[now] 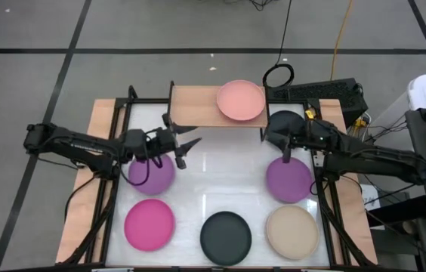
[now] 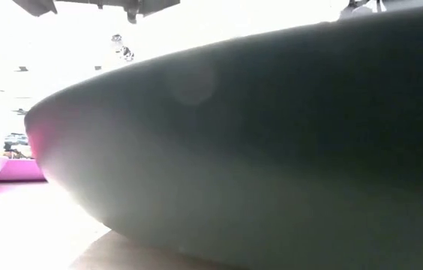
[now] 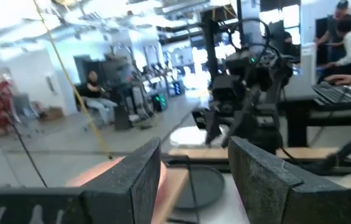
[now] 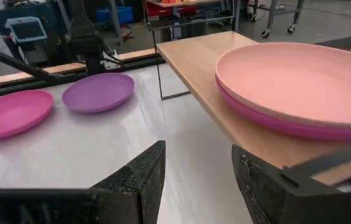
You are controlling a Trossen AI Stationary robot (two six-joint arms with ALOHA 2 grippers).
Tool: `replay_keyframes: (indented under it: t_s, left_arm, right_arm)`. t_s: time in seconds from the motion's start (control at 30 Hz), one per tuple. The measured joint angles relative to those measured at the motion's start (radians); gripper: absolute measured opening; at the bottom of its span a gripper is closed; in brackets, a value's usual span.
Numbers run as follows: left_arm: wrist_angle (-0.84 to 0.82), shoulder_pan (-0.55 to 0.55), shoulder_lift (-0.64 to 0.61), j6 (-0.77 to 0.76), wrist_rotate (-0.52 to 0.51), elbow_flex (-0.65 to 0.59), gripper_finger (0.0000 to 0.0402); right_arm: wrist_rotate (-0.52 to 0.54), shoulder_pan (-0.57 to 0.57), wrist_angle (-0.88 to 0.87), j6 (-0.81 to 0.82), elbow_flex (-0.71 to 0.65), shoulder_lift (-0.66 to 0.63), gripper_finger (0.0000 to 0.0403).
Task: Place and stack plates onto a shelf
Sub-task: Stack the top black plate on top of the light pink plate on the shelf
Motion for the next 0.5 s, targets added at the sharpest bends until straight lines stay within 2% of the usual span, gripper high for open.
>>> replay_keyframes:
  t_s: [0.27, 0.5]
  left_arm:
    - [0.019, 0.004, -0.001, 0.007, -0.032, -0.001, 0.0193]
    - [0.008, 0.000, 0.000, 0.005, -0.032, -0.001, 0.0193]
  right_arm:
    - [0.026, 0.000, 0.042, -0.050, 0.101, 0.108, 0.0165]
    - [0.061, 0.001, -0.129, -0.087, 0.276, 0.192, 0.0165]
